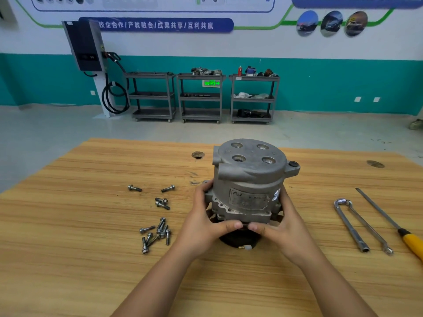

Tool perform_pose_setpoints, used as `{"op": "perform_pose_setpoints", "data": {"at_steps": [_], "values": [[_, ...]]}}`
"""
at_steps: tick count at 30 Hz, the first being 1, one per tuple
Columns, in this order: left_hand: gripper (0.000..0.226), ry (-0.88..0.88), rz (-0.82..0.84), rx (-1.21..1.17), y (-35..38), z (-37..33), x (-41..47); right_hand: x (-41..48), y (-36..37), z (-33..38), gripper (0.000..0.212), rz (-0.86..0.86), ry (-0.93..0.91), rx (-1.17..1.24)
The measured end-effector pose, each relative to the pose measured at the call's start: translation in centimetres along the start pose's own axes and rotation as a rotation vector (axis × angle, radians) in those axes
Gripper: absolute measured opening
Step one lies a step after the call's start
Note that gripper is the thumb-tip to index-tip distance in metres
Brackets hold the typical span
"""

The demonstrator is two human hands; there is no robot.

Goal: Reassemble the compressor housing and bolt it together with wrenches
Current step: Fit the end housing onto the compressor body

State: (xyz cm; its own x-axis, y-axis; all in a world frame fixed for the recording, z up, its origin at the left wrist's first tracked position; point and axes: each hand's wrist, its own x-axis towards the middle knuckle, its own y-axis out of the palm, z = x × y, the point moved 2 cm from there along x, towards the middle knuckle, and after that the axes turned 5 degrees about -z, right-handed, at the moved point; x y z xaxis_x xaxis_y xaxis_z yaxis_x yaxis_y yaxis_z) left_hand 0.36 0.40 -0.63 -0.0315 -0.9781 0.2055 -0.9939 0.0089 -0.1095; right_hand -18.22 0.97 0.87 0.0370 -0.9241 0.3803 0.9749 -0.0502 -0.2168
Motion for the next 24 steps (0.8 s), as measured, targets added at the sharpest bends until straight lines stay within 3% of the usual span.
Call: {"op": "perform_pose_setpoints", "data": {"at_steps": [12, 15, 17, 21, 24], "values": [[0.103, -0.052, 0.003, 0.046, -0.1, 0.2, 1.6, 2.0, -0.2, -0.6, 0.090, 0.026, 0.025, -0.085], [0.082, -0.067, 0.104, 0.025, -1.3, -0.3, 1.3, 1.8, -0.3, -0.9, 0.097, 0.024, 0.039, -0.089], [0.059, -0.076, 0.080, 0.058, -2.6, -1.0, 1.4, 1.6, -0.4, -0.9, 0.096, 0.033, 0.064, -0.091], [0.010, -0.097, -0.191, 0.305, -6.3, -1.1, 3.0, 1.1, -0.7, -1.1, 0.089, 0.044, 0.117, -0.060], [0.017, -0.124, -0.382, 0.757, -9.3, 0.4, 4.3, 0.7, -1.0, -1.4, 0.089, 0.033, 0.140, -0.050]]}}
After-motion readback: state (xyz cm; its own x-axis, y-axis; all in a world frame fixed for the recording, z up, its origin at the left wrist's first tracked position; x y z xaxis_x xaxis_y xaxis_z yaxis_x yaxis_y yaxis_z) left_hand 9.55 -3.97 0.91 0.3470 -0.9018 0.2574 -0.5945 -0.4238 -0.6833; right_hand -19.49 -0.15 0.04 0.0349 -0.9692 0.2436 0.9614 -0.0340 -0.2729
